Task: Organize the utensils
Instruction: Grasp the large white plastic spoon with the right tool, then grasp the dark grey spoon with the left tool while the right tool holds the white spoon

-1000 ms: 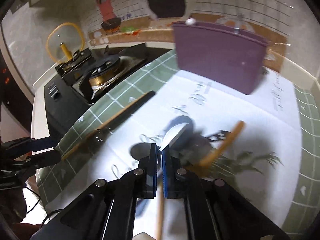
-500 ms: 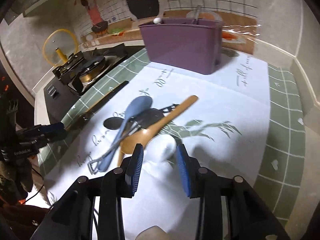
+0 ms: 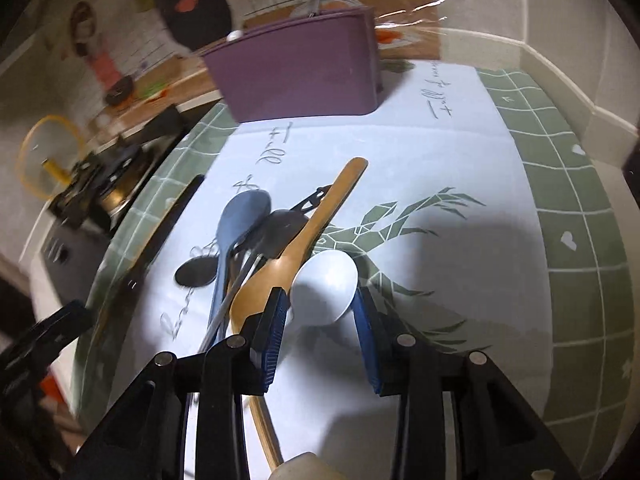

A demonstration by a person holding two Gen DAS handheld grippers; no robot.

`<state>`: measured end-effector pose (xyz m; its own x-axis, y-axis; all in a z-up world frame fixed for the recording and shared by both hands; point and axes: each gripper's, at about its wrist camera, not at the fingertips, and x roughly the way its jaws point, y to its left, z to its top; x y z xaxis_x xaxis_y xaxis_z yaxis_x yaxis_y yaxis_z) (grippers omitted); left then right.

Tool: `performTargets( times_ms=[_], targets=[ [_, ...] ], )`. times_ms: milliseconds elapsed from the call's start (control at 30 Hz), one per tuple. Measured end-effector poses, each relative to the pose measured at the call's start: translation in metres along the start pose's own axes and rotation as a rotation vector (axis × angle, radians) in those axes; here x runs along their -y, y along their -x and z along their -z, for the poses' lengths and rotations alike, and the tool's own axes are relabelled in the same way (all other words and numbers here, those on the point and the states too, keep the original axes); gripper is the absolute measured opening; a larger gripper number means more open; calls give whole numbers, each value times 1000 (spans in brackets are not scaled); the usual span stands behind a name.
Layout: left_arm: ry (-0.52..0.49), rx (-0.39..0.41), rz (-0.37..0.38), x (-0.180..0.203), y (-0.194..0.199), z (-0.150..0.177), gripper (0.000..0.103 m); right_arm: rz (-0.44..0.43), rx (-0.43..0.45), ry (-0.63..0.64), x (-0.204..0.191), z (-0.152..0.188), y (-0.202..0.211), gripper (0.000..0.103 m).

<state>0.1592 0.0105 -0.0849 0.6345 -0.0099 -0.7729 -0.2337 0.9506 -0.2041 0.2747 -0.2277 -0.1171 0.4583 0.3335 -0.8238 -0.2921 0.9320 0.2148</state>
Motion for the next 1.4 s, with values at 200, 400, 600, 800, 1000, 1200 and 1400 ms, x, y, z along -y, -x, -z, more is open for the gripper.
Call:
performTargets(
  times_ms=[200, 400, 600, 800, 1000, 1200, 1400],
  targets=[
    [35, 8, -13, -10, 1, 4, 50, 162, 45, 50, -25, 3, -8, 38],
    [28, -1, 22, -3, -2, 11, 50, 146, 31, 99, -28, 0, -10, 37],
    [-76, 14, 45, 17, -9, 11, 50, 96, 78, 179, -9, -1, 5, 32],
    [-183, -15, -45, 33, -40, -1, 50, 31, 148, 143, 17, -12, 35, 32],
    [-218, -51, -109, 46, -61, -9, 33, 33, 223, 169, 17, -16, 59, 32],
    [-174, 32, -50, 46, -31, -25, 33, 12, 255, 173, 19, -18, 74, 32],
    [-131, 136, 41, 50, 18, -47, 32, -47, 290, 164, 22, -24, 92, 32]
  ],
)
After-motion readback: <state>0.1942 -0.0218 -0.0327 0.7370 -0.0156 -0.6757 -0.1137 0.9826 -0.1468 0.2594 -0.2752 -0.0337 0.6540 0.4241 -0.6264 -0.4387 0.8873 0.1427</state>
